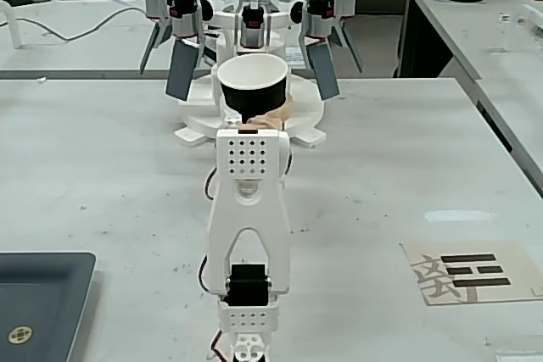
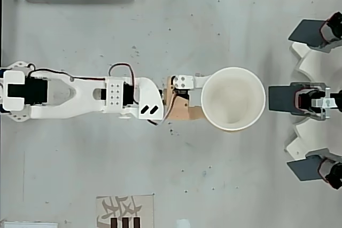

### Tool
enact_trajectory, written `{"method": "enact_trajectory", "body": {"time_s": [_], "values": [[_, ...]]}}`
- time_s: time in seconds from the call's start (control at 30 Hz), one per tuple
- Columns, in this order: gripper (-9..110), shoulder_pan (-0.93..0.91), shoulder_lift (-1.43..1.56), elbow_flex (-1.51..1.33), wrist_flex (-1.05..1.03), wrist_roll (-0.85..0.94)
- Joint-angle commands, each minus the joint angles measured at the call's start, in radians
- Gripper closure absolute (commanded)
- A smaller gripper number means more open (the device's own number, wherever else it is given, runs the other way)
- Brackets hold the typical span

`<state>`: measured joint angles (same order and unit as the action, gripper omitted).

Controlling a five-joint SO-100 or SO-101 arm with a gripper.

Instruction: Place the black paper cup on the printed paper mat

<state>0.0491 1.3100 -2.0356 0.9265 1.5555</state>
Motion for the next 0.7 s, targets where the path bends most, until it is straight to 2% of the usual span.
{"method": "enact_trajectory", "body": {"time_s": [0.0, 0.67], "values": [[97, 0.005, 0.075, -0.060, 0.081, 0.104], [97, 0.005, 0.084, -0.077, 0.084, 0.072]]}}
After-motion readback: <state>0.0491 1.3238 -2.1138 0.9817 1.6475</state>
